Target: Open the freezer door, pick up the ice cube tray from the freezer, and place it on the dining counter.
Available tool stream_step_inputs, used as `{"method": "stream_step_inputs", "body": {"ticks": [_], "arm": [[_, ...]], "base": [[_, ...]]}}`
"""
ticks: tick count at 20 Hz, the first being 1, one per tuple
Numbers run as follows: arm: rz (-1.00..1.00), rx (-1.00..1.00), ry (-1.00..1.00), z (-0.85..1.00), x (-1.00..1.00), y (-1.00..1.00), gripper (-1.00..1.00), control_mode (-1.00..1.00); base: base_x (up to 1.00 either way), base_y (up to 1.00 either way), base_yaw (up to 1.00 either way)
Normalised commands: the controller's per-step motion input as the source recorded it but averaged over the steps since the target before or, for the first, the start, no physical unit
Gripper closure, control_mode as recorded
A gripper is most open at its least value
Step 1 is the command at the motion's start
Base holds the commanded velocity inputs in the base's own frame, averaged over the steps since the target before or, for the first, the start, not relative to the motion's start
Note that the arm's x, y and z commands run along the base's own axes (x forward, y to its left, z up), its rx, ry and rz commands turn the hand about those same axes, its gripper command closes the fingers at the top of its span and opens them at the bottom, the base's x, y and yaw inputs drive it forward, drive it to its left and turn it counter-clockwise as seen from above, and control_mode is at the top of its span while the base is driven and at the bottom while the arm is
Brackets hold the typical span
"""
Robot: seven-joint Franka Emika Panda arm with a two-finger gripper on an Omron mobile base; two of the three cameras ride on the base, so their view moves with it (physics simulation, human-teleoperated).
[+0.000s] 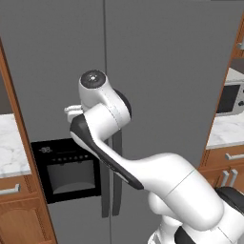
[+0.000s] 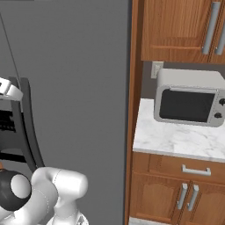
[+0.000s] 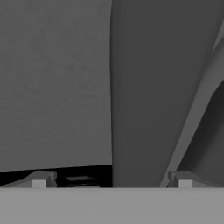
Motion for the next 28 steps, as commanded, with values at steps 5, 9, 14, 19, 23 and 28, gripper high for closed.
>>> {"method": "stream_step_inputs", "body": {"ticks": [5,9,14,19,23,28], "arm": [[0.00,0.00,-0.02,-0.14,0.21,0.00,-1.00,-1.00],[0.00,0.00,-0.02,-0.04,0.06,-0.17,-1.00,-1.00],[0.00,0.00,-0.01,-0.05,0.06,-0.17,-1.00,-1.00],[0.00,0.00,-0.01,-0.15,0.13,-0.11,-1.00,-1.00],[0.00,0.00,0.00,-0.01,0.00,0.00,-1.00,-1.00],[0.00,0.00,0.00,0.00,0.00,0.00,-1.00,-1.00]], "base": [[0.00,0.00,0.00],[0.00,0.00,0.00],[0.00,0.00,0.00],[0.00,0.00,0.00],[0.00,0.00,0.00],[0.00,0.00,0.00]]}}
